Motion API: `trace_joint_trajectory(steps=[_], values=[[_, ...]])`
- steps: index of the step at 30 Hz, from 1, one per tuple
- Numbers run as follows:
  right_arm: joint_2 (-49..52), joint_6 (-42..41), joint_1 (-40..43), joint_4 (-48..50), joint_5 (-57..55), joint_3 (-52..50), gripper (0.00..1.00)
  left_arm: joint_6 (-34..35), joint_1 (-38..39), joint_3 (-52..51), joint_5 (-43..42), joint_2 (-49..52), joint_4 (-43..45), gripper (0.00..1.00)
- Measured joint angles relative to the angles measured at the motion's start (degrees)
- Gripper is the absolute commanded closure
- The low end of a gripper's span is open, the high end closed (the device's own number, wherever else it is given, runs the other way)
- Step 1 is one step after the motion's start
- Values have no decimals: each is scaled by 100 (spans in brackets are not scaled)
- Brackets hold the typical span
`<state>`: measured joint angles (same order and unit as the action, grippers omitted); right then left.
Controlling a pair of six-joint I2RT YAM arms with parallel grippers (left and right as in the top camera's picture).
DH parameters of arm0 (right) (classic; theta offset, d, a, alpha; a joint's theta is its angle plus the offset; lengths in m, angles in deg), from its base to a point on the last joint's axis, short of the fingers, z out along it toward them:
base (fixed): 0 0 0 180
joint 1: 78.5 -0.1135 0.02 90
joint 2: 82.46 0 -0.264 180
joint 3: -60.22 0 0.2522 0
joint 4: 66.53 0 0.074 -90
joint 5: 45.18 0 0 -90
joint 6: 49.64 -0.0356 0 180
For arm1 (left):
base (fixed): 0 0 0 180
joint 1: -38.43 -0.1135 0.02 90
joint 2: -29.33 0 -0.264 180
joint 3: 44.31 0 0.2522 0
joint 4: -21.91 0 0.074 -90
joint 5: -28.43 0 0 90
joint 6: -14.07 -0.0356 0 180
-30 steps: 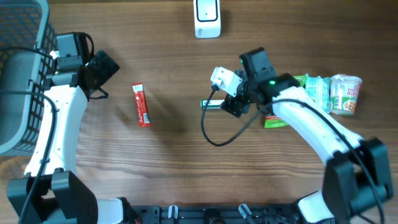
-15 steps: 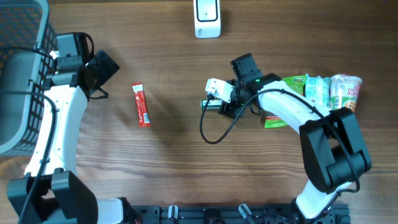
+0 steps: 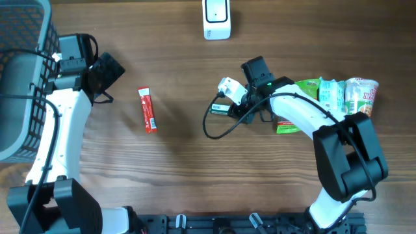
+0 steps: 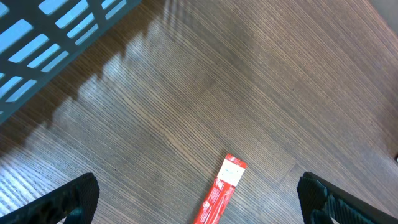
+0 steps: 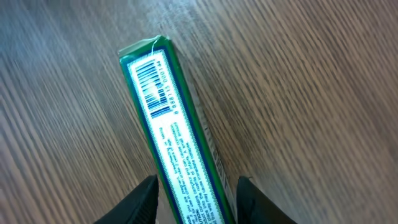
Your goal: Scan the item barcode
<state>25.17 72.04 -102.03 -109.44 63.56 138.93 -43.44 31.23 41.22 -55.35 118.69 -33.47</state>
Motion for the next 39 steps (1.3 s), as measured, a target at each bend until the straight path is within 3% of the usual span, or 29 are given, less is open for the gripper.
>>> trace_joint_trajectory(steps=[13, 18, 20, 25, 26, 27, 28, 33, 34, 35, 39], values=[[0, -2881, -28, -35, 1646, 0, 49, 0, 0, 0, 0, 0, 0, 0], [0, -3368, -70, -114, 1460, 50, 41, 0, 0, 0, 0, 0, 0, 0], [-35, -3554, -70, -168, 1252, 162, 31, 0, 0, 0, 0, 0, 0, 0], [-640, -4072, -184, -262, 566, 249, 28, 0, 0, 0, 0, 0, 0, 0], [-837, -4194, -254, -330, 352, 271, 23, 0, 0, 0, 0, 0, 0, 0], [-1019, -4315, -343, -393, 136, 304, 4, 0, 0, 0, 0, 0, 0, 0], [-1134, -4387, -433, -424, -59, 330, 1, 0, 0, 0, 0, -2, 2, 0], [-1244, -4771, -1091, -289, -922, 326, 0, 0, 0, 0, 0, 0, 0, 0], [-1233, -4894, -1189, -203, -992, 286, 5, 0, 0, 0, 0, 0, 0, 0], [-1209, -5071, -1276, -138, -1062, 254, 17, 0, 0, 0, 0, 0, 0, 0], [-1047, -5418, -1305, -278, -1416, 181, 30, 0, 0, 0, 0, 0, 0, 0]])
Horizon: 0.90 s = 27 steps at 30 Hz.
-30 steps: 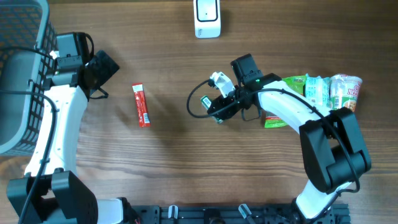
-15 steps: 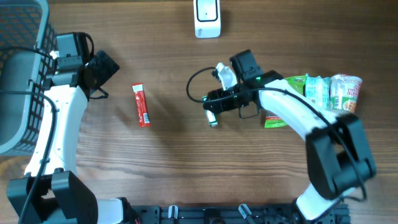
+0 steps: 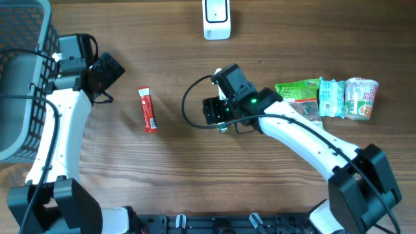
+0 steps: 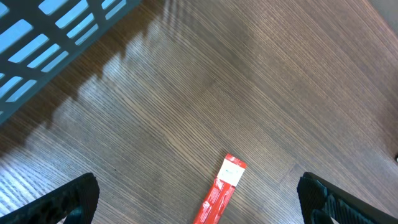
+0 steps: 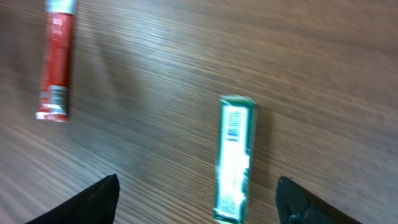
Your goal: Scan the item barcode
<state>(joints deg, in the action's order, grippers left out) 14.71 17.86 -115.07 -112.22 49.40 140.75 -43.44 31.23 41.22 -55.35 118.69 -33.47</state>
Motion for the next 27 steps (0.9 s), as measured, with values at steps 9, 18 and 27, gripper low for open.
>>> trace_joint_trajectory(steps=[9, 18, 27], values=[[697, 55, -13, -111, -76, 0, 35, 0, 0, 0, 0, 0, 0, 0], [1010, 28, -42, -22, -59, -28, 62, 0, 0, 0, 0, 0, 0, 0], [1071, -11, -42, 76, -249, -28, 72, 0, 0, 0, 0, 0, 0, 0]])
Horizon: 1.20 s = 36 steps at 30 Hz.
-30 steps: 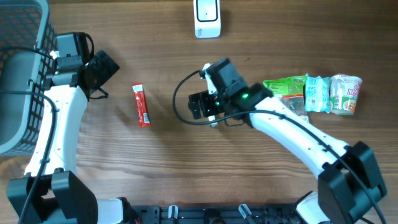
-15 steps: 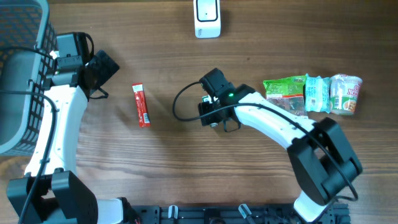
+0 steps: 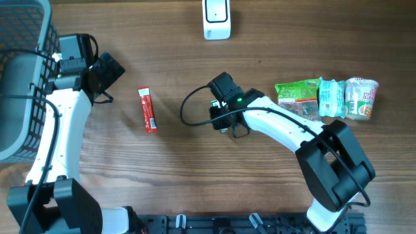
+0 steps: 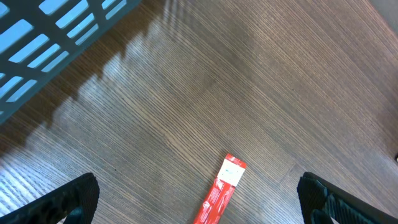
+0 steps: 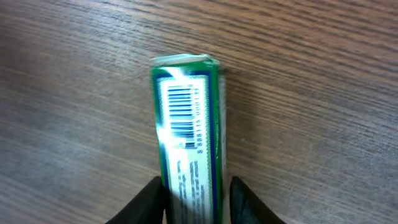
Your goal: Scan the item barcode
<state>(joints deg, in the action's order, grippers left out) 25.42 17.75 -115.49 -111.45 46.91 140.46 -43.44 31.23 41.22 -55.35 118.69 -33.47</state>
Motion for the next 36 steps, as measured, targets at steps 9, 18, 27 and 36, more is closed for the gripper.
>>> trace_joint_trajectory(steps=[9, 18, 27, 36], values=[[94, -11, -7, 227, -260, 79, 76, 0, 0, 0, 0, 0, 0, 0], [94, 15, -7, 702, -826, 251, 76, 0, 0, 0, 0, -2, 0, 0], [101, 35, -7, 804, -898, 234, 47, 0, 0, 0, 0, 0, 0, 0], [101, 236, -7, 280, -898, 455, 32, 0, 0, 0, 0, 0, 0, 0]])
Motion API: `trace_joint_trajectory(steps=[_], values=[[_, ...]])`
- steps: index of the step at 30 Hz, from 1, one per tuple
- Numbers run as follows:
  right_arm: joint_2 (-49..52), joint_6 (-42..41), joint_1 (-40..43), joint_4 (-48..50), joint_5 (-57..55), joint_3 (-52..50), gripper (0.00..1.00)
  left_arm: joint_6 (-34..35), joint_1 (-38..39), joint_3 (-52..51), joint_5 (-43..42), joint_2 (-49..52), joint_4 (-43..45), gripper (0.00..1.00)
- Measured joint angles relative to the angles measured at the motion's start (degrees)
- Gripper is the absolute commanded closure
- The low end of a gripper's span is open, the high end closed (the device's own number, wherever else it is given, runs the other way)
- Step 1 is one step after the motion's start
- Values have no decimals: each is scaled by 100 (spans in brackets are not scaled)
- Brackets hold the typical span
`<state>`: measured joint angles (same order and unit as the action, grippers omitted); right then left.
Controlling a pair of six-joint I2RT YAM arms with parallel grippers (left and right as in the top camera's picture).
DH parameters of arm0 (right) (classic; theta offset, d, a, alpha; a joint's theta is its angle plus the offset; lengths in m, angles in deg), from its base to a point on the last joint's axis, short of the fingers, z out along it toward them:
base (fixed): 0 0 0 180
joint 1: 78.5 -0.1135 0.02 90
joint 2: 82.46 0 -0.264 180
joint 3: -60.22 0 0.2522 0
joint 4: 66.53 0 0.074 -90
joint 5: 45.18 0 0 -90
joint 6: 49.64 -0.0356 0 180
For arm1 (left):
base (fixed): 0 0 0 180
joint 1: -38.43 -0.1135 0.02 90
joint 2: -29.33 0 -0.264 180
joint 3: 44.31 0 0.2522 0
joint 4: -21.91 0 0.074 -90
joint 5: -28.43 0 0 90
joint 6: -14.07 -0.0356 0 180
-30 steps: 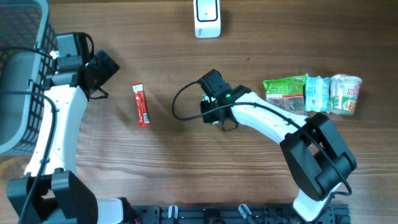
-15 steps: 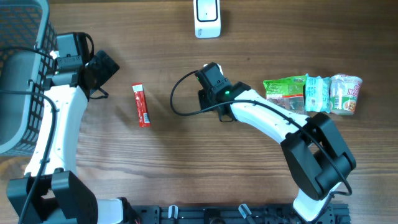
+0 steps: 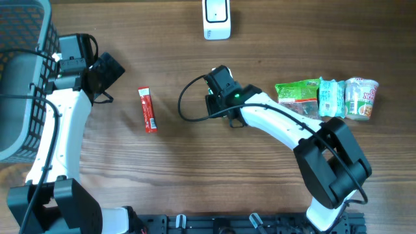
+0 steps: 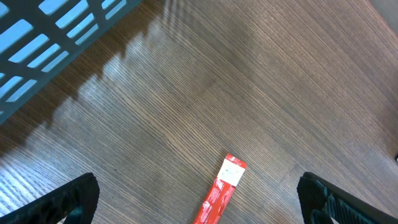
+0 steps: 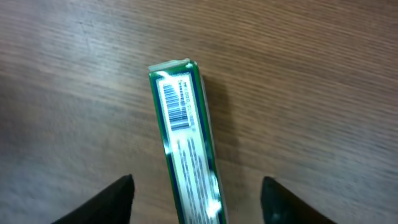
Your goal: Scan the item barcode
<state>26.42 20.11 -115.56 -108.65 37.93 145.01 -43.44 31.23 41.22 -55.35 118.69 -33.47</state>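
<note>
A long green box (image 5: 185, 149) lies on the wooden table with its white barcode face up. My right gripper (image 5: 202, 199) is open, one finger on each side of the box and clear of it. In the overhead view the right gripper (image 3: 220, 104) covers the box, at the table's middle. The white scanner (image 3: 216, 19) stands at the far edge. A red sachet (image 3: 147, 109) lies left of centre, also in the left wrist view as the red sachet (image 4: 221, 193). My left gripper (image 4: 199, 199) hangs open above it, empty.
A grey basket (image 3: 19, 78) stands at the far left. At the right lie a green packet (image 3: 298, 91), a pale green packet (image 3: 331, 97) and a noodle cup (image 3: 361, 97). A black cable (image 3: 188, 107) loops beside the right wrist.
My right gripper was shut on the green box and now stands open with the box lying between its fingers. It sits slightly farther from the table's front. The left arm has not moved.
My right gripper first held the green box close to the snacks at the right. Then it was open above the box, lying further left. Then it was shut on the box again, and now it is open around it. The left gripper and sachet stayed put.
</note>
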Motion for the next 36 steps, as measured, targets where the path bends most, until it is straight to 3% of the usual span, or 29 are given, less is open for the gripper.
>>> trace_joint_trajectory(steps=[2, 7, 12, 20, 22, 26, 36], values=[[-96, 4, 15, -348, 4, 236, 32, 0, 0, 0, 0, 0, 0, 0], [-439, 35, 321, -529, 463, 431, 50, 0, 0, 0, 0, 0, 2, 0], [-385, 57, 560, -568, 693, 424, 59, 0, 0, 0, 0, 0, 0, 0], [232, 59, 544, -501, 955, 396, 59, 0, 0, 0, 0, 0, 0, 0], [317, 61, 544, -481, 1036, 380, 55, 0, 0, 0, 0, 0, 0, 0], [330, 109, 538, -415, 1099, 376, 49, 0, 0, 0, 0, 0, 0, 0], [275, 326, 538, -564, 1137, 376, 48, 0, 0, 0, 0, 0, 0, 0]])
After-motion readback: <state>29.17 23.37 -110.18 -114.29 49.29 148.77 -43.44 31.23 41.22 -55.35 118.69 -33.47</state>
